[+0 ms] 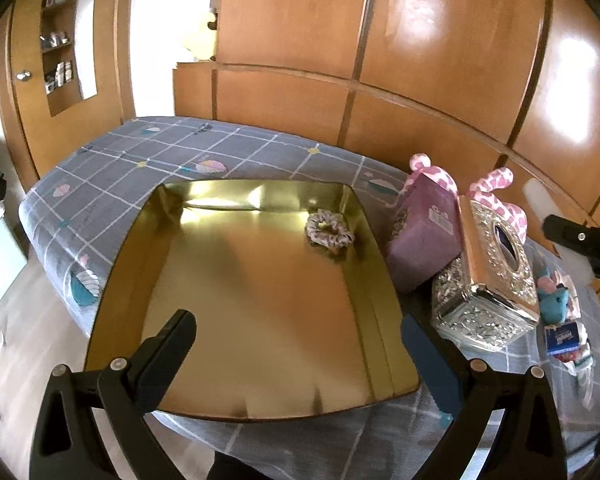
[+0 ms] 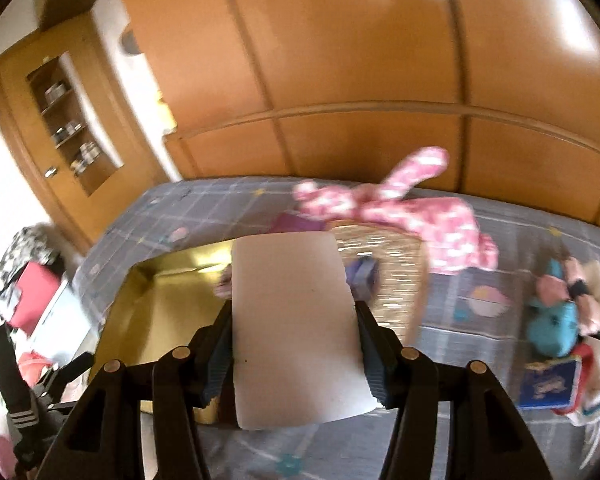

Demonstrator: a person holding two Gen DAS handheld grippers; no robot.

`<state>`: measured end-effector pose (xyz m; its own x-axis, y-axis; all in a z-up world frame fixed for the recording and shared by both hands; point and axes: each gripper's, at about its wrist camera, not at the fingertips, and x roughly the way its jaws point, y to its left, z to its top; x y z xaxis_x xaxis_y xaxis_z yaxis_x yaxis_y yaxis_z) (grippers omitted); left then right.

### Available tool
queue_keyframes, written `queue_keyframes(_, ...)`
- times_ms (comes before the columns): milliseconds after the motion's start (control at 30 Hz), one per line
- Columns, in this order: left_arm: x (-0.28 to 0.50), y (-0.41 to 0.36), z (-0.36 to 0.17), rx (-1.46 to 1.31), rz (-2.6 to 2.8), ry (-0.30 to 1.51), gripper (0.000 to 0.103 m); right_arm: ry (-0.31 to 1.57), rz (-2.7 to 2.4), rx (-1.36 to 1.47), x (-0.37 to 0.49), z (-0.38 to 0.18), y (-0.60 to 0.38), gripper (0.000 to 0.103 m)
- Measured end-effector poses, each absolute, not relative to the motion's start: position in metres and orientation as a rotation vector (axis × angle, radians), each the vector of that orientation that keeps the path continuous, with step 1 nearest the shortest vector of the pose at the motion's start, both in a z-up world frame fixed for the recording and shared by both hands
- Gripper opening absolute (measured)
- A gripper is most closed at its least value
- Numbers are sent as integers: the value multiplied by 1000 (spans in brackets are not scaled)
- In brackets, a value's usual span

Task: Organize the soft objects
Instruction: 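Carry the white pad into the gold tray and open the right tool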

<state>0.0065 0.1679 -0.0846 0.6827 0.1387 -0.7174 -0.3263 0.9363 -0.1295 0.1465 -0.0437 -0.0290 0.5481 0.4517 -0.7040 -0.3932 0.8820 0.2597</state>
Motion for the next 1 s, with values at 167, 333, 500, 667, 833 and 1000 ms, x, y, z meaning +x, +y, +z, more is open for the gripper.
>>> queue_keyframes(167,4,178,-82,-267,287,767,103,863,531,73,155,-30,-10,57)
queue_keyframes(333,0,184,-77,-275,305,750,103,891,552,116,182,-33,16,57)
queue_keyframes(500,-7,192,-69,-269,340,714,103,954,641,46,190,-48,64,57)
queue_keyframes(667,-10,206,-68,-290,374,703,103,1049,636,-64,178,-88,95,57)
queue_keyframes(833,-6,216,-77,-314,394,728,103,1111,621,-103,170,-116,107,60)
queue_keyframes(1000,-5,218,-82,-315,401,737,103,1138,625,-85,168,-129,112,63)
